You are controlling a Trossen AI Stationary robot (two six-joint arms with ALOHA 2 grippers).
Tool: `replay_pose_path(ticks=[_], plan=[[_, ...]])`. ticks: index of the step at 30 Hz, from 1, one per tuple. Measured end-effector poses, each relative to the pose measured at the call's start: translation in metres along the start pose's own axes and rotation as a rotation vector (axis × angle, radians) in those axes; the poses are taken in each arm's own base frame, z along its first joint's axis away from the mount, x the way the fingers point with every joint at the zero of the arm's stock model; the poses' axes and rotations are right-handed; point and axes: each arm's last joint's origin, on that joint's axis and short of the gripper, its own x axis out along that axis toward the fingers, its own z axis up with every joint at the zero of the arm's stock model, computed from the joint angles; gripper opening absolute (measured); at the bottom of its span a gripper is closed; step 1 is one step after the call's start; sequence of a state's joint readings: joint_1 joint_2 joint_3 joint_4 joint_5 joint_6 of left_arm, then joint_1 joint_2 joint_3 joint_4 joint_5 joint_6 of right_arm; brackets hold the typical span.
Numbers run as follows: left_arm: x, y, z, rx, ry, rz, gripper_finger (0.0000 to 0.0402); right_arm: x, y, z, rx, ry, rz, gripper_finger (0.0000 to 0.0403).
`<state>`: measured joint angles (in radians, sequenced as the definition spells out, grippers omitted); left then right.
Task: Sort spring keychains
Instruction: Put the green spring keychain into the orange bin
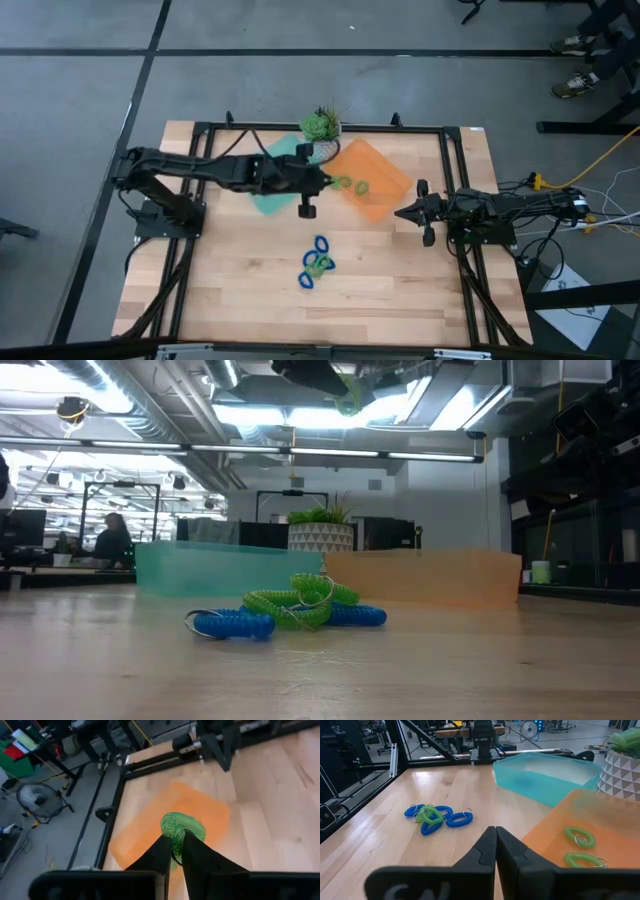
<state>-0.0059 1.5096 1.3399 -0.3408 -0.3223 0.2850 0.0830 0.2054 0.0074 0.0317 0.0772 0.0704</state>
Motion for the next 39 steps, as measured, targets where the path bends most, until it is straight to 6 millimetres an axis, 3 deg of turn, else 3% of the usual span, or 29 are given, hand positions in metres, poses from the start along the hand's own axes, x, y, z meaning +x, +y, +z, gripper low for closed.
replay_pose_path(ticks=[7,15,28,39], plan=[[0.025,0.016,-0.003,-0.005,-0.066,-0.012,0.003,0.0,0.0,0.0,0.0,0.0,0.0,0.0007],[0.068,0.027,-0.014,0.029,-0.103,0.046,0.003,0.0,0.0,0.0,0.0,0.0,0.0,0.0007],[0.131,0.046,-0.05,0.015,-0.128,0.051,0.0031,0.0,0.0,0.0,0.0,0.0,0.0,0.0007],[0.167,0.068,-0.078,-0.048,-0.107,-0.035,0.0031,0.0,0.0,0.0,0.0,0.0,0.0,0.0007]])
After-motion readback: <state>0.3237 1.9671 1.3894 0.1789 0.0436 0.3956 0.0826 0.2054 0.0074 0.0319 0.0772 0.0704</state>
